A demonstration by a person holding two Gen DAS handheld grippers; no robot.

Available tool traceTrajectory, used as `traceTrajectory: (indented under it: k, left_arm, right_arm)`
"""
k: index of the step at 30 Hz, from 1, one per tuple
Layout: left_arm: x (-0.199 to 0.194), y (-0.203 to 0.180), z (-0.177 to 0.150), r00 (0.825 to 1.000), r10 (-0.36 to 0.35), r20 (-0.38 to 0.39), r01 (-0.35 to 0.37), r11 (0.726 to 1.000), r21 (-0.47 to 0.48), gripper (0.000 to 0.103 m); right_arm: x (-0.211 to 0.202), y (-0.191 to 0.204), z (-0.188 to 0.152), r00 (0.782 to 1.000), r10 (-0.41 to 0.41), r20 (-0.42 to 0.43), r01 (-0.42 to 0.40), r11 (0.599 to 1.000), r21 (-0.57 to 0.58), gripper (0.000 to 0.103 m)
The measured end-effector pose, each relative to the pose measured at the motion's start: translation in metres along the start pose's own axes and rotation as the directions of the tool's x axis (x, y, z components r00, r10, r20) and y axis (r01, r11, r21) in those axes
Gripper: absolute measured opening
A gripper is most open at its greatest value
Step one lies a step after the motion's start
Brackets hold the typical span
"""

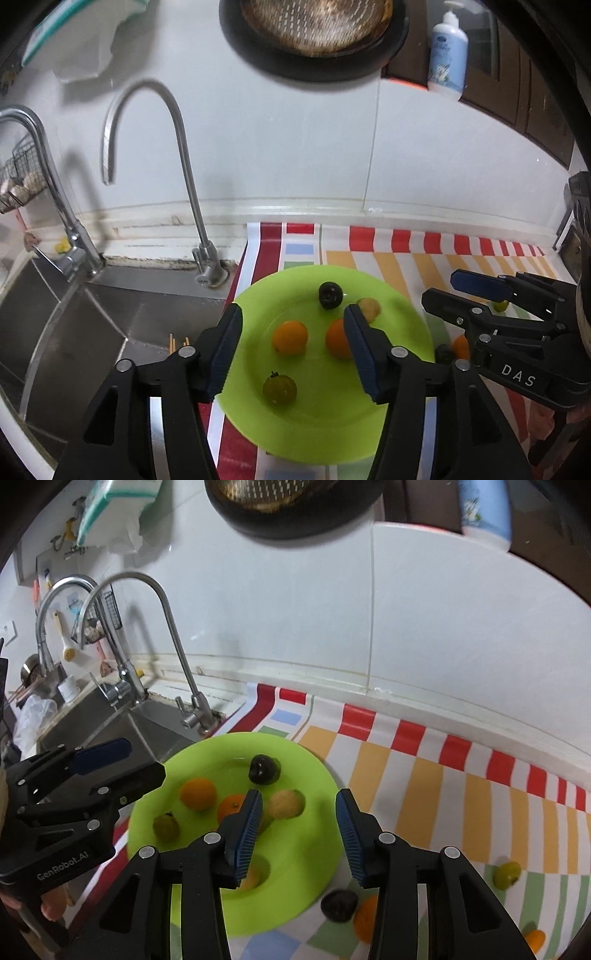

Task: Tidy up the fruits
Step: 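Lift both open grippers off the plate toward the remaining fruits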

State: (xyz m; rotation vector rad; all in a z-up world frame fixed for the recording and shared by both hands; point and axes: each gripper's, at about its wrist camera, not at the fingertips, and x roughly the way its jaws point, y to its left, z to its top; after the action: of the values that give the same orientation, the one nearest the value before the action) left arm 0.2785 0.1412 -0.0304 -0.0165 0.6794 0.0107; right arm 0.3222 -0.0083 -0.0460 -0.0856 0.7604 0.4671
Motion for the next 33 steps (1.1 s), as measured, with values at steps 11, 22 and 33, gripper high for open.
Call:
traceTrajectory:
  k: [11,22,33]
  left_arm:
    - [-0.056,-0.024,-0.007,0.997,0.013,0.078,-0.015,0.999,0.032,0.073]
    - [-0.105,-0.052,-0.017,0.989,-0.007,0.147,-0.003,0.998,0.067,0.092]
    - [-0.134,-0.080,-0.031,0.978,-0.018,0.209,-0.001,0.996,0.088,0.099]
  right_arm:
    - [-0.073,-0.002,-0.015,0.990,-0.077,0.116,0.077,0.997,0.007,0.057]
    - [-0.138,-0.008,-0.036,0.973,-0.127,0.192,0.121,0.992,0.044,0.062]
    - [-0.181,-0.027,-0.064,0.953,-0.207,0.222,0.184,0.976,0.118,0.072]
